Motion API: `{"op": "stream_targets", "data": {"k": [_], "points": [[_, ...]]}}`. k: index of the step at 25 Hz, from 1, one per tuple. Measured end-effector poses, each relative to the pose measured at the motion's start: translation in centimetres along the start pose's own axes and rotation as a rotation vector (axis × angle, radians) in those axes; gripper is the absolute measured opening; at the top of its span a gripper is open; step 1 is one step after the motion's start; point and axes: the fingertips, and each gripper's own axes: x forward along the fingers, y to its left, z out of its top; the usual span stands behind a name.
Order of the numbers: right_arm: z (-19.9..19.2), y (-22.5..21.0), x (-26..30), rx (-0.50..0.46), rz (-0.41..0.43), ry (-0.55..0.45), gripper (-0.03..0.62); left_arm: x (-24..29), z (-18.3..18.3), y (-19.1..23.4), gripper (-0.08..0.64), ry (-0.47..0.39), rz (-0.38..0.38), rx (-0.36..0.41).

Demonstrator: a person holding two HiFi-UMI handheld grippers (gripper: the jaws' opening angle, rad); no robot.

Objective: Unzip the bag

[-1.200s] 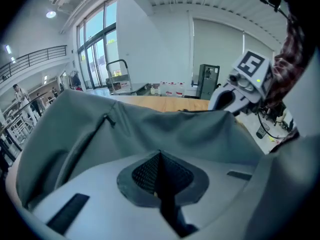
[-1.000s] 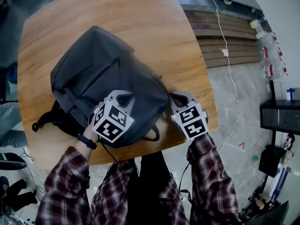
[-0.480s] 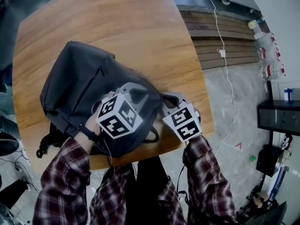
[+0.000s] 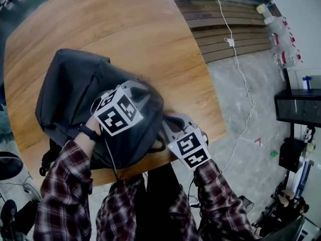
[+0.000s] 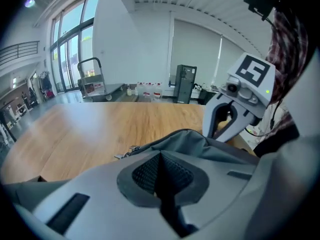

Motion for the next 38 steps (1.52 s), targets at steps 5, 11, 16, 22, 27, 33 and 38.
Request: {"op": "stream_targets", "data": {"k": [5, 11, 16, 22, 27, 33, 38], "points": [[-1.6, 2.4, -1.9, 0.081, -0.005, -0.016, 0.016, 0.7, 0.7, 2.1, 0.009, 0.005, 0.062, -0.03], [-1.3, 6.5, -3.7, 0.157, 0.046, -0.073, 0.017, 0.6, 1.4, 6.9, 0.009, 0.005, 0.2, -0.097], [-0.7, 8.4, -3.5, 0.156, 0.069, -0.102, 0.016, 0.6, 1.2, 10.1, 0.009, 0.007, 0.339, -0.168], [-1.5, 6.9, -3.3, 0.084, 0.024, -0.071, 0.015, -1.9, 0.8, 7.0, 0.009, -0.02, 0.279, -0.134], [-1.7, 3.9, -3.6, 0.041, -0.027, -0.059, 0.017, -6.0, -4.6, 0.3, 0.009, 0.06, 0.114, 0.037], [-0.7, -1.8, -3.3, -0.035, -0.109, -0.039, 0.017, -9.2, -8.9, -3.3, 0.009, 0.061, 0.147, 0.008], [1.0, -5.9, -1.8, -0.137, -0.15, 0.001, 0.017, -7.9, -7.7, -4.9, 0.009, 0.017, 0.139, -0.184]]}}
